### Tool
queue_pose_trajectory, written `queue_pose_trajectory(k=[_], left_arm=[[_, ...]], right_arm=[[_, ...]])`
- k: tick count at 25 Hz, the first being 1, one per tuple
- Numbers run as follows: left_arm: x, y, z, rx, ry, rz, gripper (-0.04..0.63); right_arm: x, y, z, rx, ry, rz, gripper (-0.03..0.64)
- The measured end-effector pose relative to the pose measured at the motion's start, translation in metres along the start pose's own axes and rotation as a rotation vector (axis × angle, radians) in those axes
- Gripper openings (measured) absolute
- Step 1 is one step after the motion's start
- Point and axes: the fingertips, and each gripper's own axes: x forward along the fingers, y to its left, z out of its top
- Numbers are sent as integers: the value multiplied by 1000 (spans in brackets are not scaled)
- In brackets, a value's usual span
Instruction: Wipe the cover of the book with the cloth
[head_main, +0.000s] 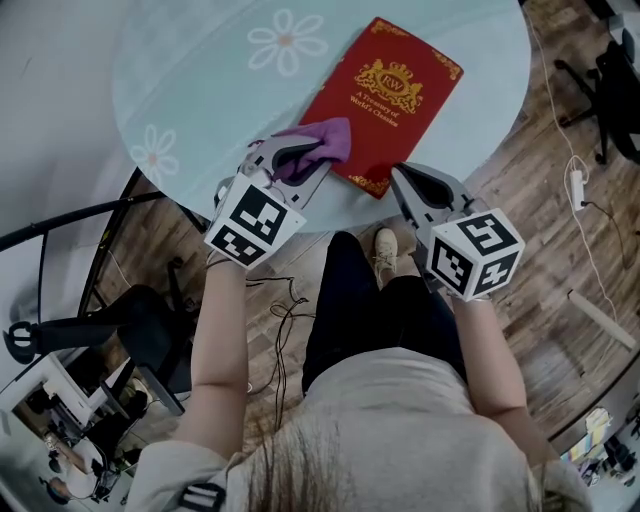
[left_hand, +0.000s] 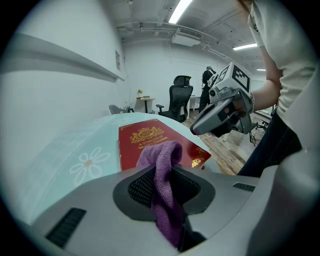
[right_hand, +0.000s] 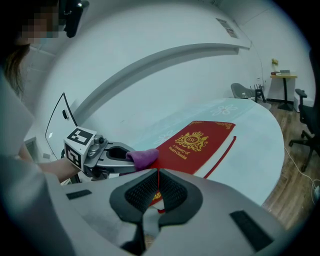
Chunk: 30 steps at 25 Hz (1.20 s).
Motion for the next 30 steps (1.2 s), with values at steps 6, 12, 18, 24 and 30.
queue_pose_trajectory(k=[6,12,18,24,30], left_arm=[[-4,-5,-2,-30,-4,13,83],[-10,-12,-5,-51,17,13,83],[-16,-17,0,-74,18,23,81],[-15,-18,16,-86,-2,16,81],[-8,-8,47,-39,-31,-8,81]], right_arm=[[-7,-2,-5,3,1,1,23],[-12,-3,-3,8,-12,5,23],[-16,-9,3,15,-33,6,23],[-22,-17,14,22,-59,10,23],[-24,-26,28,38,-87,-1,23]])
